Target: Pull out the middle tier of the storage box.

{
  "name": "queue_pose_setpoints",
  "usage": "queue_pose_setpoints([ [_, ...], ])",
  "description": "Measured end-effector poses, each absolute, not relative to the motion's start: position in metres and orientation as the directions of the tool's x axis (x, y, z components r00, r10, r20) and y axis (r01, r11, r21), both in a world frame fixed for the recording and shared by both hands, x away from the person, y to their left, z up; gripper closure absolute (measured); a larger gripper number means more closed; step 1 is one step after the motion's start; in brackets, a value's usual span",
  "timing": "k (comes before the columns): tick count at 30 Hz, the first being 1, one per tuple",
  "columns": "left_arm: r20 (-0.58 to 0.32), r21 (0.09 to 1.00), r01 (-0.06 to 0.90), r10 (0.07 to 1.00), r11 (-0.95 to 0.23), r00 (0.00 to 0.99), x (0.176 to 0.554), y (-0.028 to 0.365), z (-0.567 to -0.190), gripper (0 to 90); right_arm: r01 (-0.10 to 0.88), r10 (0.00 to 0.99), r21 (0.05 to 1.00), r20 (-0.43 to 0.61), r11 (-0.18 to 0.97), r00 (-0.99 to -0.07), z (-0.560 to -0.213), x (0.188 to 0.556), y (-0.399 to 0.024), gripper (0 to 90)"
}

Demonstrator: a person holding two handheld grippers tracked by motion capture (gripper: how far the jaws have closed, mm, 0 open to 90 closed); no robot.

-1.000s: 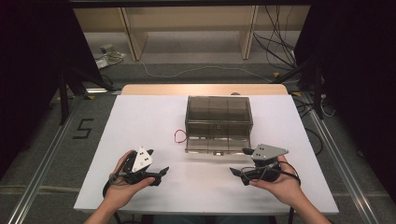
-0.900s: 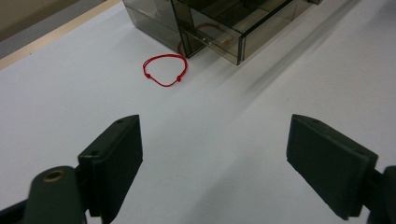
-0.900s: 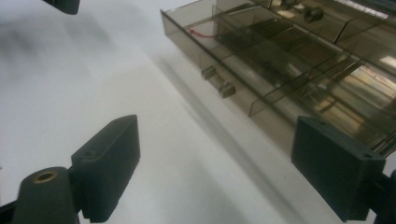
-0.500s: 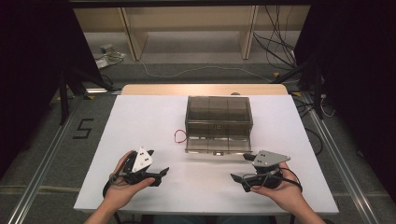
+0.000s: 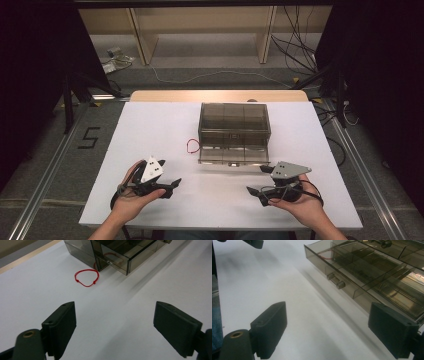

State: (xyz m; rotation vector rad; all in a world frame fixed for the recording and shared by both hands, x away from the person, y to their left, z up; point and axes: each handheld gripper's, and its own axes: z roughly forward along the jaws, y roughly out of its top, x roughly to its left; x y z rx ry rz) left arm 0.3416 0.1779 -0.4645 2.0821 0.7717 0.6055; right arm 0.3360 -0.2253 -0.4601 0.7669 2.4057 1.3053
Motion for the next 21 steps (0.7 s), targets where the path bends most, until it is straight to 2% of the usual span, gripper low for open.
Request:
queue_pose_setpoints([
  [21, 0.168, 0.815, 0.299, 0.697, -0.496, 0.697, 0.3409, 0.1746, -0.4637, 18.4, 0.319, 0.569, 0.83, 0.001, 0.458, -0.822, -0.4621, 0.3349, -0.2287, 16.2],
])
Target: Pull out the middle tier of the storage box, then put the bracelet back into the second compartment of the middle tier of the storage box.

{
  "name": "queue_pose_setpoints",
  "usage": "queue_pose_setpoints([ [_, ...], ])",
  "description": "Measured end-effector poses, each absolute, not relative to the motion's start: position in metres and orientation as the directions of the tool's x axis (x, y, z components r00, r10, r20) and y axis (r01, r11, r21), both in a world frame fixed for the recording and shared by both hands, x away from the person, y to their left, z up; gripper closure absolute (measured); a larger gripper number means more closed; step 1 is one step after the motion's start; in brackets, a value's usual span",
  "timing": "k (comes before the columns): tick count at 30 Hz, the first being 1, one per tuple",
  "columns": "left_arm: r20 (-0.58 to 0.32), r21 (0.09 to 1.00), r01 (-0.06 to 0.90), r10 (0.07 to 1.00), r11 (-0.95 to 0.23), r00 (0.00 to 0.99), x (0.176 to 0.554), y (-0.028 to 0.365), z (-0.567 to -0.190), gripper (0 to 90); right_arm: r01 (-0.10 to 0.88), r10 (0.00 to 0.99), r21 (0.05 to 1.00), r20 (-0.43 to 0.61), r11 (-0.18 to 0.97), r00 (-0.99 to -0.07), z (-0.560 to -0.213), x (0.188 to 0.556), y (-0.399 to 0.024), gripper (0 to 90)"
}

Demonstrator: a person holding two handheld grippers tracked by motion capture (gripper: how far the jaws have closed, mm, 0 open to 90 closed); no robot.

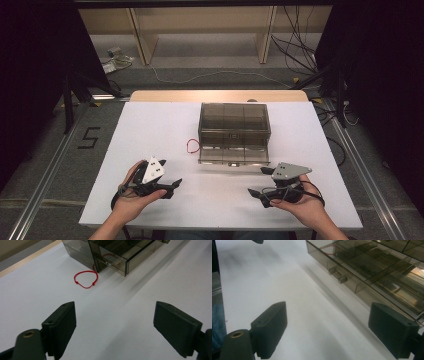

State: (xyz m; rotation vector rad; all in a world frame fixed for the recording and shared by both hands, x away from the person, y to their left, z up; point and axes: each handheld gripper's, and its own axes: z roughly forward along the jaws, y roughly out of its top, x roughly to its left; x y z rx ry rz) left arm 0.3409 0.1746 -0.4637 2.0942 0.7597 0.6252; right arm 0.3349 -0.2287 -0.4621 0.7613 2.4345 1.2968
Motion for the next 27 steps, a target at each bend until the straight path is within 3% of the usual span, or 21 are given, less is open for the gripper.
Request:
queue_pose_setpoints([
  [18, 0.15, 0.825, 0.301, 0.699, -0.479, 0.7, 0.342, 0.177, -0.464, 17.5, 0.348, 0.583, 0.829, 0.032, 0.438, -0.812, -0.462, 0.339, -0.231, 16.3],
  [27, 0.163, 0.803, 0.318, 0.699, -0.504, 0.696, 0.354, 0.162, -0.468, 22.9, 0.341, 0.582, 0.833, 0.029, 0.435, -0.813, -0.462, 0.337, -0.234, 16.2],
])
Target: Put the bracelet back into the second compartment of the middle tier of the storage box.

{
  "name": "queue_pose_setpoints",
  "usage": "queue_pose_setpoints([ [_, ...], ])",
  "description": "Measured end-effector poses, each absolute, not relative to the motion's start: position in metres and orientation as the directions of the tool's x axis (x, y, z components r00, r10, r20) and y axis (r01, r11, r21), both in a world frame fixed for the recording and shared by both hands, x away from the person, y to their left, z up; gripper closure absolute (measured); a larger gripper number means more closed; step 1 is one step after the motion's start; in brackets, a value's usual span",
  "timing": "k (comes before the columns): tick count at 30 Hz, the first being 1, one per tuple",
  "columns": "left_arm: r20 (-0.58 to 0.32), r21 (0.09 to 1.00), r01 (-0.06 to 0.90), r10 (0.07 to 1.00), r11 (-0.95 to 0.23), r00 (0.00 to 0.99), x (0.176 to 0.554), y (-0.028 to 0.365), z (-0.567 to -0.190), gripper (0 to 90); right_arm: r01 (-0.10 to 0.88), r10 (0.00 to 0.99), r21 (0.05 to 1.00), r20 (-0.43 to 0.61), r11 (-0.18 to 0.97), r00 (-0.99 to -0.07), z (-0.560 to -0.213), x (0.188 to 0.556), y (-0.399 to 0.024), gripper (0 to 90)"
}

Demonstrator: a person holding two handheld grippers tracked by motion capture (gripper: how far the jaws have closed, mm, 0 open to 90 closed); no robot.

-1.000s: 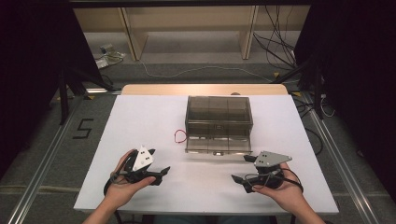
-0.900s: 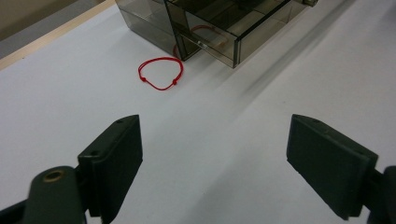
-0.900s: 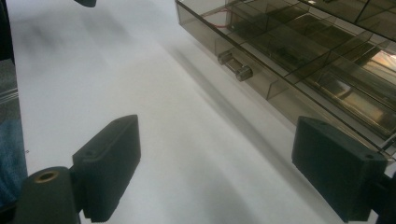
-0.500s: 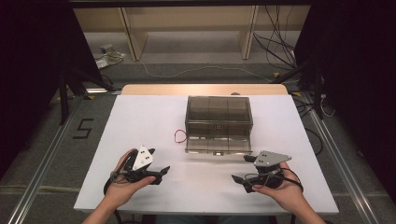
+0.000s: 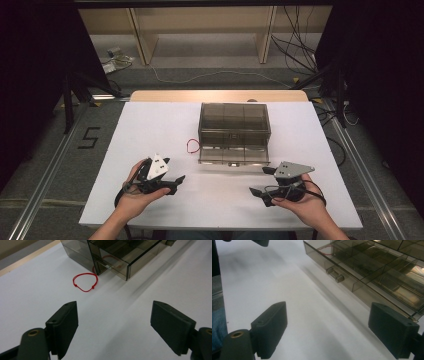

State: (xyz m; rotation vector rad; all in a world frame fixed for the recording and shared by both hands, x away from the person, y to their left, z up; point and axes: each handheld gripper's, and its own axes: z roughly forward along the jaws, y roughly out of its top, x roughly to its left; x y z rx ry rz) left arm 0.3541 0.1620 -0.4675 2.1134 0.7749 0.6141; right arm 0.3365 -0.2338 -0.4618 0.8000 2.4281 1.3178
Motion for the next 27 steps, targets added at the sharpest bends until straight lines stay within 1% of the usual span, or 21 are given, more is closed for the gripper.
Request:
queue_pose_setpoints([
  [1, 0.164, 0.795, 0.325, 0.696, -0.513, 0.699, 0.362, 0.159, -0.47, 26.1, 0.338, 0.581, 0.836, 0.028, 0.433, -0.813, -0.462, 0.337, -0.233, 16.2],
  [4, 0.164, 0.791, 0.333, 0.701, -0.514, 0.694, 0.372, 0.156, -0.473, 27.8, 0.337, 0.576, 0.832, 0.026, 0.441, -0.817, -0.462, 0.337, -0.231, 16.3],
  [9, 0.112, 0.789, 0.389, 0.734, -0.475, 0.67, 0.403, 0.155, -0.478, 36.5, 0.345, 0.58, 0.829, 0.031, 0.439, -0.814, -0.462, 0.339, -0.23, 16.3],
  [12, 0.094, 0.779, 0.411, 0.738, -0.473, 0.669, 0.419, 0.153, -0.48, 39.3, 0.352, 0.583, 0.827, 0.036, 0.439, -0.811, -0.464, 0.34, -0.231, 16.2],
  [16, 0.099, 0.766, 0.42, 0.734, -0.487, 0.672, 0.436, 0.149, -0.482, 42.0, 0.348, 0.583, 0.827, 0.031, 0.441, -0.812, -0.464, 0.34, -0.231, 16.3],
  [19, 0.074, 0.776, 0.427, 0.739, -0.464, 0.67, 0.445, 0.145, -0.481, 44.7, 0.344, 0.582, 0.829, 0.029, 0.44, -0.813, -0.463, 0.339, -0.231, 16.3],
  [27, 0.053, 0.751, 0.46, 0.737, -0.474, 0.674, 0.462, 0.137, -0.492, 46.3, 0.348, 0.584, 0.828, 0.03, 0.439, -0.811, -0.463, 0.339, -0.232, 16.2],
])
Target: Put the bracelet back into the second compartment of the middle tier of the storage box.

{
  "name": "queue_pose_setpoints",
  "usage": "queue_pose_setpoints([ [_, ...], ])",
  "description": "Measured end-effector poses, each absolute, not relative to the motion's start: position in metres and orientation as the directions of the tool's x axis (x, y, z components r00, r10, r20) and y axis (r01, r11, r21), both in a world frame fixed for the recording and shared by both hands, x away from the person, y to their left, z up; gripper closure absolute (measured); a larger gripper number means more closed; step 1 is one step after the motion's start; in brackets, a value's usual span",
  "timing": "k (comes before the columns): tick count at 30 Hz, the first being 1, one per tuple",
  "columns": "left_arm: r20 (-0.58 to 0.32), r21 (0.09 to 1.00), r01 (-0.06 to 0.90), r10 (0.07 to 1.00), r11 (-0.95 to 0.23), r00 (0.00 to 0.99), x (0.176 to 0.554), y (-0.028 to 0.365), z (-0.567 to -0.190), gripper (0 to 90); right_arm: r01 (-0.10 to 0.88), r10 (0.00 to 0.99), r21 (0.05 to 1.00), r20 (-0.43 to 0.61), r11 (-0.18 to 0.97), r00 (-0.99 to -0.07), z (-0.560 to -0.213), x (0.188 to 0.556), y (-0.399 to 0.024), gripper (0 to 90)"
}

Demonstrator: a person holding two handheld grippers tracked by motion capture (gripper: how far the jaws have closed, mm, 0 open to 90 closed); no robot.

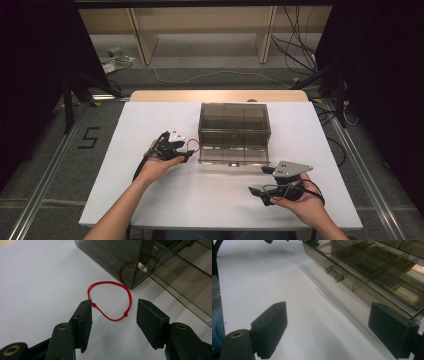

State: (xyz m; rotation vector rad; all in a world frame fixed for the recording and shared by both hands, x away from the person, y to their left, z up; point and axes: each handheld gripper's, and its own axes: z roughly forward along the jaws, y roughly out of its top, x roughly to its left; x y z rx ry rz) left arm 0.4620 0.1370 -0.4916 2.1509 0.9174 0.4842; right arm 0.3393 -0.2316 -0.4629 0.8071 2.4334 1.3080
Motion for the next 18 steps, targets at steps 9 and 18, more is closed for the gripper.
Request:
queue_pose_setpoints([
  [9, 0.034, 0.752, 0.46, 0.725, -0.472, 0.688, 0.4651, 0.134, -0.4949, 48.5, 0.346, 0.588, 0.829, 0.026, 0.44, -0.809, -0.463, 0.3393, -0.2313, 16.2],
  [18, -0.01, 0.74, 0.484, 0.712, -0.467, 0.702, 0.4721, 0.1325, -0.4993, 53.7, 0.353, 0.592, 0.826, 0.03, 0.439, -0.806, -0.4631, 0.3394, -0.2315, 16.2],
])
